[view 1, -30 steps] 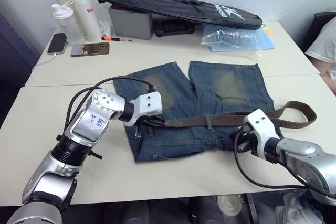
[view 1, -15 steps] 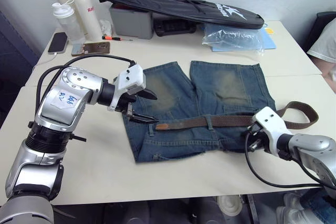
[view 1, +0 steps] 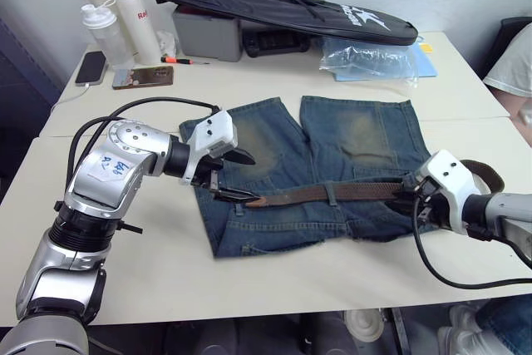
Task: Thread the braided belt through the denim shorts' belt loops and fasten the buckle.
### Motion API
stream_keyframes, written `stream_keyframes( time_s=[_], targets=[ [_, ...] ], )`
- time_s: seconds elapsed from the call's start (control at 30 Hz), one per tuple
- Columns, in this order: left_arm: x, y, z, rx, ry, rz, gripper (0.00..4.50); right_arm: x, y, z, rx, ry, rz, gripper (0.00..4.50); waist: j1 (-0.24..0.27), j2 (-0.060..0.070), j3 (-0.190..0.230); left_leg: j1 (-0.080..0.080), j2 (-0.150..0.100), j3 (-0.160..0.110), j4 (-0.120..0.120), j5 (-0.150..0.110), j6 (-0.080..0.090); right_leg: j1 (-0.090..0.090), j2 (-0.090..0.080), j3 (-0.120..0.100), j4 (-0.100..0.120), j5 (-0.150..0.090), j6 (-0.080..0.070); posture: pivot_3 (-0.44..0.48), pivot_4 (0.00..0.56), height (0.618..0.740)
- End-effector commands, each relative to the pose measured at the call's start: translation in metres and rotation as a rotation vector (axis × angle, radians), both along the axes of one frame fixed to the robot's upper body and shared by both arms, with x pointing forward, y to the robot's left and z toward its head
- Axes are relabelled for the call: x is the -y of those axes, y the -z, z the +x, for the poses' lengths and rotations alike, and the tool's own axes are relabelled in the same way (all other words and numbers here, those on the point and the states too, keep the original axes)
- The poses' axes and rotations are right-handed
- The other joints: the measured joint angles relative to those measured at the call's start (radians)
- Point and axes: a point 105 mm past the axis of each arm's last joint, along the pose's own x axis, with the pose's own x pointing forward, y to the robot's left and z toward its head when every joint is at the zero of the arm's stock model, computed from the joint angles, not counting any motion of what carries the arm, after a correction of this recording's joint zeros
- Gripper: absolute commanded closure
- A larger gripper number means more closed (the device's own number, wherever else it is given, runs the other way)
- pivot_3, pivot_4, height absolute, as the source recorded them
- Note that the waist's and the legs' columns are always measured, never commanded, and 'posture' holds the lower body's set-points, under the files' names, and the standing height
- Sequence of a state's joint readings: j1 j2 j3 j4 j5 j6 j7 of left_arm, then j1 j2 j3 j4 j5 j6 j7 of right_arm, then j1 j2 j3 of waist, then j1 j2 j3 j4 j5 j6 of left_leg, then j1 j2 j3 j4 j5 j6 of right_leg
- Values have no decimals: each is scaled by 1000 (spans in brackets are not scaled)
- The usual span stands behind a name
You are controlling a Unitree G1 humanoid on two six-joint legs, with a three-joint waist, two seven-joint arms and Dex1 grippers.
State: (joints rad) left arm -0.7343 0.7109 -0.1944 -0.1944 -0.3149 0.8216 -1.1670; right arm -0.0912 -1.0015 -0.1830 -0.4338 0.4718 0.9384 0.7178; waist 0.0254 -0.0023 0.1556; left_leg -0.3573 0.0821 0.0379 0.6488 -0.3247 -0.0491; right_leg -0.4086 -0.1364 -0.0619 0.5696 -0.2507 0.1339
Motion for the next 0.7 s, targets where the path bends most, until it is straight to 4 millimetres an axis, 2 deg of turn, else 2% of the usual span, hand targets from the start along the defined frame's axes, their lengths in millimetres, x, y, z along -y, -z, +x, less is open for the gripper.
stream_keyframes(
  time_s=[0.03, 0.17, 0.33, 0.4, 0.43, 0.47, 0.5, 0.53, 0.7],
  targets=[
    [4, -9, -3, 37, 14, -30, 0, -33, -10, -18, -5, -235, -68, 2542, 0, 0, 0, 0, 0, 0, 0, 0, 0, 0, 0, 0, 0, 0, 0, 0, 150, 740],
    [5, -9, -3, 42, 13, -25, 0, -42, 10, -25, -73, -263, -73, 2542, 0, 0, 0, 0, 0, 0, 0, 0, 0, 0, 0, 0, 0, 0, 0, 0, 150, 740],
    [6, -8, -2, 45, 9, -22, 0, -38, 31, -24, -128, -244, -117, 2542, 0, 0, 0, 0, 0, 0, 0, 0, 0, 0, 0, 0, 0, 0, 0, 0, 150, 740],
    [7, -7, -2, 47, 12, -20, 0, -35, 34, -20, -130, -211, -112, 3062, 0, 0, 0, 0, 0, 0, 0, 0, 0, 0, 0, 0, 0, 0, 0, 0, 150, 740],
    [8, -7, -2, 49, 12, -19, 0, -30, 34, -16, -121, -191, -124, 3164, 0, 0, 0, 0, 0, 0, 0, 0, -1, 0, 0, 0, 0, 0, 0, 0, 150, 740],
    [8, -8, -1, 53, 12, -19, 0, -24, 32, -12, -108, -170, -134, 3564, 0, 0, 0, 0, 0, 0, 1, 0, 0, 0, 0, 0, 0, 0, 0, 0, 150, 740],
    [9, -8, 0, 56, 12, -19, 0, -21, 30, -10, -99, -157, -142, 4183, 0, 0, 0, 0, 0, 0, 1, 0, 0, 0, 0, 0, 0, 0, 0, 0, 150, 740],
    [10, -8, 1, 58, 12, -21, 0, -16, 27, -8, -90, -144, -151, 4482, 0, 0, 0, 0, 0, 0, 1, 0, 0, 0, 0, 0, 0, 0, 0, 0, 150, 740],
    [14, -8, 2, 67, 19, -28, 0, 17, 14, 1, -39, -66, -241, 4482, 1, -1, 0, 0, 0, 0, 1, 0, 0, 1, 0, 0, 0, 0, 0, 0, 150, 740]
  ],
)
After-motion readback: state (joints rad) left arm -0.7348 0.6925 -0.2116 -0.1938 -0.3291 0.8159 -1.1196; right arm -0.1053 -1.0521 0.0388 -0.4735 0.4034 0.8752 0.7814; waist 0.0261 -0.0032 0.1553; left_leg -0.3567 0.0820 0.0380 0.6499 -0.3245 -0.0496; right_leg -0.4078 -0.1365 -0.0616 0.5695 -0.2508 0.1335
